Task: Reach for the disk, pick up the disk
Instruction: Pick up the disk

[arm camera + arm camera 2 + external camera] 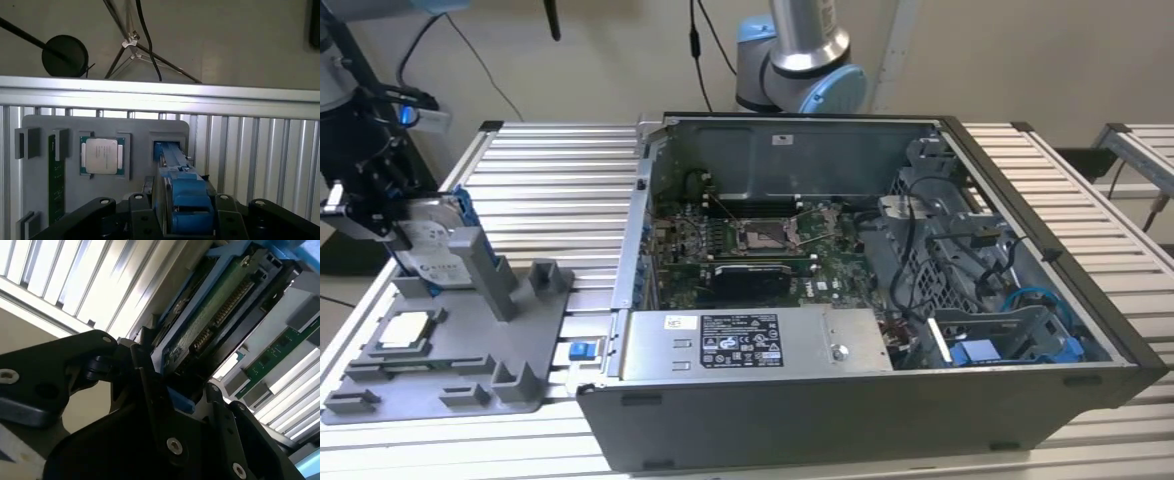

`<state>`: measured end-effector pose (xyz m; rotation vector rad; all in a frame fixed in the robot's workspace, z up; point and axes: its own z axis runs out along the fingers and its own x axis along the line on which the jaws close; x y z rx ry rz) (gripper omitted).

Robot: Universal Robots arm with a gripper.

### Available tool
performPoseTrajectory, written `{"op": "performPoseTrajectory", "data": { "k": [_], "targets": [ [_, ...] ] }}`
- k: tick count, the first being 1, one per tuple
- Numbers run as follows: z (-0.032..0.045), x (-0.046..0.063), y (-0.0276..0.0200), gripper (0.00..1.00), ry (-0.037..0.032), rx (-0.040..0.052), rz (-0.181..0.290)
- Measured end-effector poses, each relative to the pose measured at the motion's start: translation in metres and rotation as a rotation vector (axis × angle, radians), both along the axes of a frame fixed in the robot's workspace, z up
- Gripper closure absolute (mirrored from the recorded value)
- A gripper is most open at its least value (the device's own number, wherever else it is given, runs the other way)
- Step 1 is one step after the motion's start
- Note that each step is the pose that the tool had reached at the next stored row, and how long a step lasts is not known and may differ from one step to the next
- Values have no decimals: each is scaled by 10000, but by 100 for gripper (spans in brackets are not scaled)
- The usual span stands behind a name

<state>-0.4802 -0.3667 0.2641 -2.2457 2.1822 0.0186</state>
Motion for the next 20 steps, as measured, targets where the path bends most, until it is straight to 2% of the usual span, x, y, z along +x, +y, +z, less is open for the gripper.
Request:
{"op": "performPoseTrajectory", "data": {
  "k": [7, 8, 20],
  "targets": [
    [-12, 0, 0, 0, 0, 15, -14],
    [-12, 0, 0, 100, 0, 16, -14],
    [-12, 0, 0, 100, 0, 16, -15]
  ]
}}
